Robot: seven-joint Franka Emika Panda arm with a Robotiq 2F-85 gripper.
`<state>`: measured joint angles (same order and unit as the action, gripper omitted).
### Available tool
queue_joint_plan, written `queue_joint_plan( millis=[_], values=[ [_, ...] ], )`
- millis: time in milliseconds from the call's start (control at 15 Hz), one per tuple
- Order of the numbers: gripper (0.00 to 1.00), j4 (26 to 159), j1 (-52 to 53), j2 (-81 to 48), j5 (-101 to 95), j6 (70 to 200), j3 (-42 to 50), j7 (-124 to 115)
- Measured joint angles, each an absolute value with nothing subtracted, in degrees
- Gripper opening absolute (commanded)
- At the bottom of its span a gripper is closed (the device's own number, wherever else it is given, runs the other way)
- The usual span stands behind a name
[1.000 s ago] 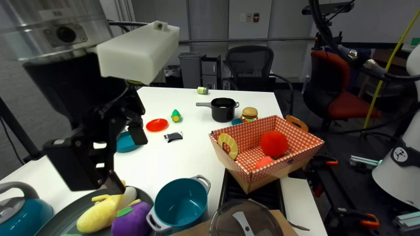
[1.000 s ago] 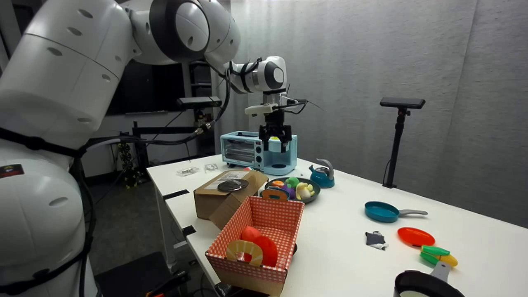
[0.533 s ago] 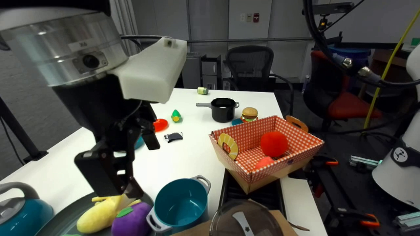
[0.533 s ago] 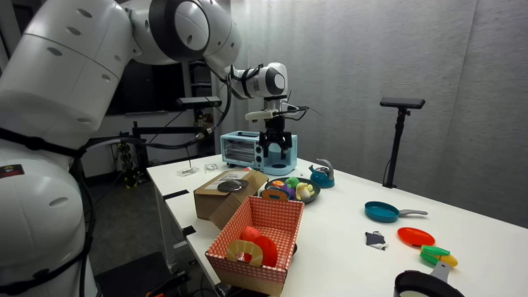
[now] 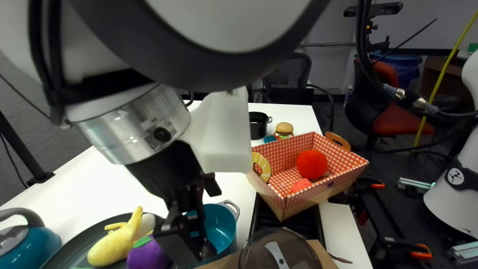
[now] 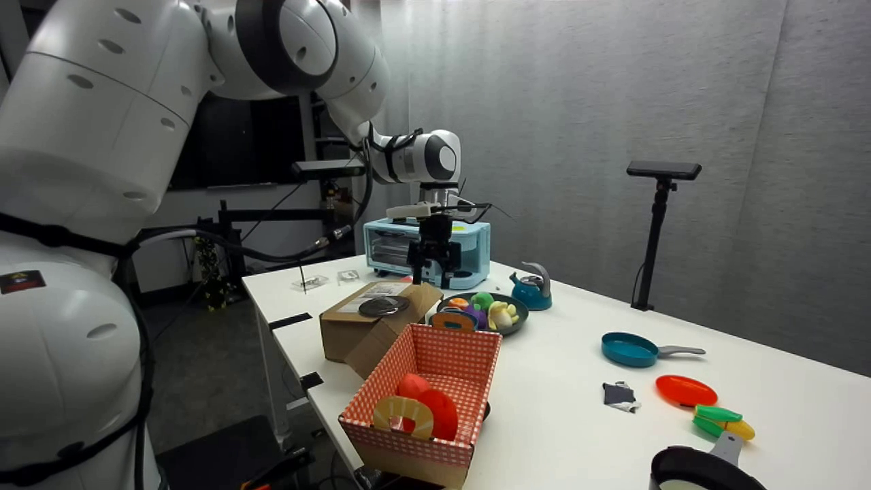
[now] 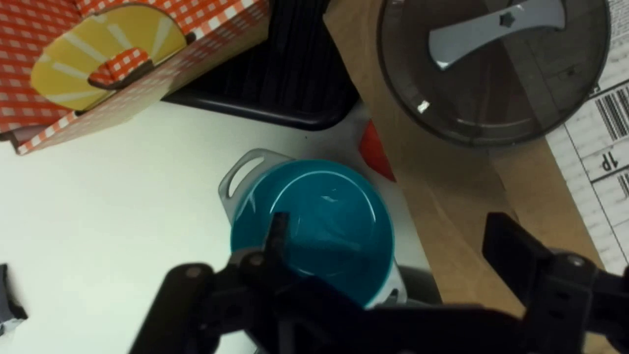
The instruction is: Pick up the glass lid from the box and put it on the light blue pot.
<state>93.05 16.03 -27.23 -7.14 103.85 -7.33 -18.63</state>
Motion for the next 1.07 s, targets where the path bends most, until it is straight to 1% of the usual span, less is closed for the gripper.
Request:
queue_joint_plan(
  millis=[533,1067],
  values=[
    [1.00,101.7,16.8,-24.4,-4.6,107.5,-8.4,-21.9],
    [1.00,104.6,16.9,-22.8,-4.6,110.1,-8.4,-22.7]
  ],
)
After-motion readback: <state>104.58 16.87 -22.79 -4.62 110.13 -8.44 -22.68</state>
